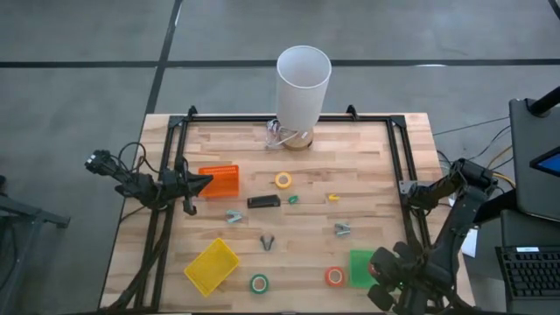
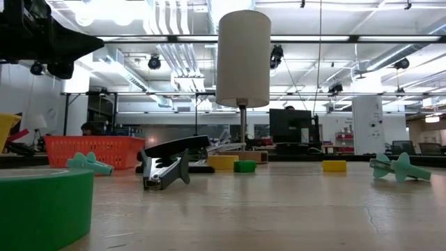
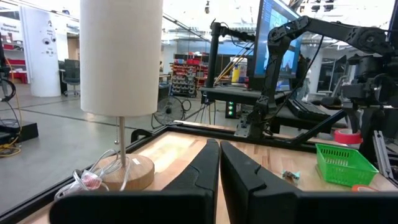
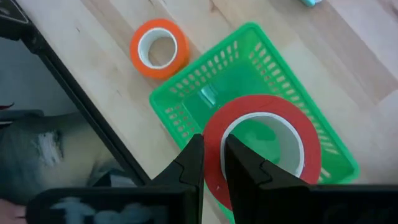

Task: Pick and place Stapler, Stapler remover, tape
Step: Put the red tape into the green bin

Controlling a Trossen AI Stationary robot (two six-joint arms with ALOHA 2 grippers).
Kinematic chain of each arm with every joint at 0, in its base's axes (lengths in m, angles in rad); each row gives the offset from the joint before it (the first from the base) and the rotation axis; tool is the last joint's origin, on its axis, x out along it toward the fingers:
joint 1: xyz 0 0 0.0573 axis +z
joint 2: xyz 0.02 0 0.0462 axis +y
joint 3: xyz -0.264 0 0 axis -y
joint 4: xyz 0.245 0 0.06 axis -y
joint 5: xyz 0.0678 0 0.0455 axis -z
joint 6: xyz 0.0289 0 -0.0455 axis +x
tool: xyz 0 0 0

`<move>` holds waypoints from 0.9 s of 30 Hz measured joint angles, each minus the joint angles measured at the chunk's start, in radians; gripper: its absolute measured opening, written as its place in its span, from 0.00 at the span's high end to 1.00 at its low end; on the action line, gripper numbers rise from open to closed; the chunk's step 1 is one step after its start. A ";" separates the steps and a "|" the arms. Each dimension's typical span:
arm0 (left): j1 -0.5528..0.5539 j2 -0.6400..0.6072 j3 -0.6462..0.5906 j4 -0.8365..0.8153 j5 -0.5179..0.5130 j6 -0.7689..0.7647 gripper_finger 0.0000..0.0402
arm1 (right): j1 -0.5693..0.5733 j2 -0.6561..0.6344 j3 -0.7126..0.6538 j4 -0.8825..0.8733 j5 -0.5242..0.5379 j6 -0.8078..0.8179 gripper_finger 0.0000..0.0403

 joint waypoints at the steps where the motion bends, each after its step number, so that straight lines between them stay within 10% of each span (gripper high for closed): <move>1: 0.000 0.000 0.000 0.000 0.000 0.000 0.95 | 0.005 0.000 0.000 0.000 -0.002 0.004 0.90; 27: 0.000 0.000 0.000 -0.001 0.000 0.000 0.95 | 0.071 0.171 -0.043 0.024 0.007 0.145 0.90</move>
